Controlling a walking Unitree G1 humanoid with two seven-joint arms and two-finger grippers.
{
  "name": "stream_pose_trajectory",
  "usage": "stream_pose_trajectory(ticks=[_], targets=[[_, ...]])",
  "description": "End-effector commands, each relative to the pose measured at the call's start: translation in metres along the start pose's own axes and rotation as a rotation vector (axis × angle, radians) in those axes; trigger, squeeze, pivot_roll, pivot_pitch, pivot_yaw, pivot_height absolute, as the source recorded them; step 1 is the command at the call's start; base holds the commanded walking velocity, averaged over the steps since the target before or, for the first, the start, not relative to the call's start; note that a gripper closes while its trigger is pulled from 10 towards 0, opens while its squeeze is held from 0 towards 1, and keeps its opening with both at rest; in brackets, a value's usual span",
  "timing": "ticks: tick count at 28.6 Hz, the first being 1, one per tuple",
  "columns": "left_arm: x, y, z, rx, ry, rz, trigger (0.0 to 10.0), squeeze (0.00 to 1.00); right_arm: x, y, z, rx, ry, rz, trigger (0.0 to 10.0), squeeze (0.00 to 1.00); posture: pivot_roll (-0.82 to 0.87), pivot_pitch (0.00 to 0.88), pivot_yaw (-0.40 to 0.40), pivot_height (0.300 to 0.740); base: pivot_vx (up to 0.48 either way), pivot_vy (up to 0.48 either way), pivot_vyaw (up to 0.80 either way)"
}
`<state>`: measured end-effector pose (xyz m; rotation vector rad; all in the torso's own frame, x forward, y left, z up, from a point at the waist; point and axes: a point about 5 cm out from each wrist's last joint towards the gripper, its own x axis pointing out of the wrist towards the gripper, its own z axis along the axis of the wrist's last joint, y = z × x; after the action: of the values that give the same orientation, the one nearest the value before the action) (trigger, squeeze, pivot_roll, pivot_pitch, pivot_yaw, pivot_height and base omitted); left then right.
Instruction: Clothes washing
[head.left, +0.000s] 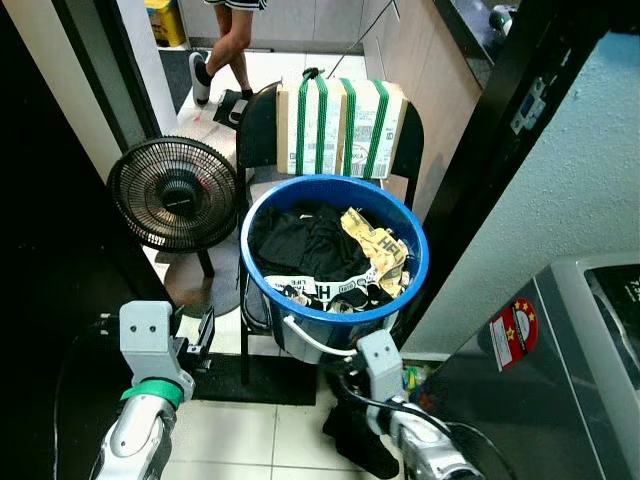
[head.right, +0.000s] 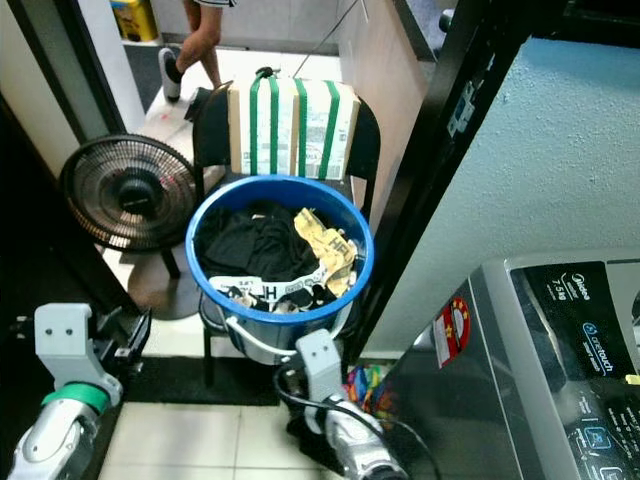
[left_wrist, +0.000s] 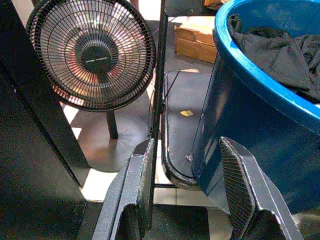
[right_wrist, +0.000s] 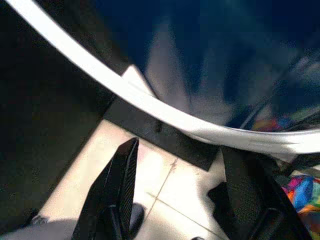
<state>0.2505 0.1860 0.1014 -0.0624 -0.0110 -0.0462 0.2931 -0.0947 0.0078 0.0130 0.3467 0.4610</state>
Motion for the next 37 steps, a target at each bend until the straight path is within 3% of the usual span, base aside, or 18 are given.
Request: stream_pose_trajectory(ticks=[1, 5, 8, 16, 21, 26, 32, 37], targets=[[-0.004, 0.001, -0.004, 0.001, 0.024, 0.01, 10.0, 0.0, -0.001, -0.005, -0.002, 0.041, 0.01, -0.06, 10.0, 0.0, 0.18, 0.15, 0.022, 0.74, 0.0, 0.0, 0.0], [-0.005, 0.001, -0.003, 0.0, 0.025, 0.009, 10.0, 0.0, 0.001, -0.012, 0.005, 0.078, -0.01, -0.121, 10.0, 0.0, 0.18, 0.164, 0.025, 0.74, 0.0, 0.0, 0.0], [-0.007, 0.0, -0.005, -0.002, 0.035, 0.005, 10.0, 0.0, 0.008, -0.022, 0.027, 0.125, -0.077, -0.192, 10.0, 0.0, 0.17, 0.167, 0.031, 0.74, 0.0, 0.0, 0.0], [-0.008, -0.004, -0.007, -0.007, 0.042, -0.002, 10.0, 0.0, 0.017, -0.031, 0.058, 0.105, -0.139, -0.23, 10.0, 0.0, 0.17, 0.168, 0.028, 0.74, 0.0, 0.0, 0.0], [-0.01, -0.007, -0.008, -0.013, 0.047, -0.004, 10.0, 0.0, 0.025, -0.042, 0.103, 0.078, -0.231, -0.258, 10.0, 0.0, 0.18, 0.155, 0.025, 0.74, 0.0, 0.0, 0.0], [-0.008, -0.007, -0.008, -0.015, 0.049, -0.009, 10.0, 0.0, 0.028, -0.049, 0.13, 0.081, -0.284, -0.279, 10.0, 0.0, 0.17, 0.16, 0.031, 0.74, 0.0, 0.0, 0.0], [-0.008, -0.009, -0.008, -0.02, 0.052, -0.015, 10.0, 0.0, 0.029, -0.052, 0.145, 0.08, -0.304, -0.285, 10.0, 0.0, 0.17, 0.164, 0.031, 0.74, 0.0, 0.0, 0.0], [-0.009, -0.009, -0.009, -0.019, 0.056, -0.013, 10.0, 0.0, 0.029, -0.052, 0.134, 0.076, -0.253, -0.282, 10.0, 0.0, 0.17, 0.163, 0.027, 0.74, 0.0, 0.0, 0.0]])
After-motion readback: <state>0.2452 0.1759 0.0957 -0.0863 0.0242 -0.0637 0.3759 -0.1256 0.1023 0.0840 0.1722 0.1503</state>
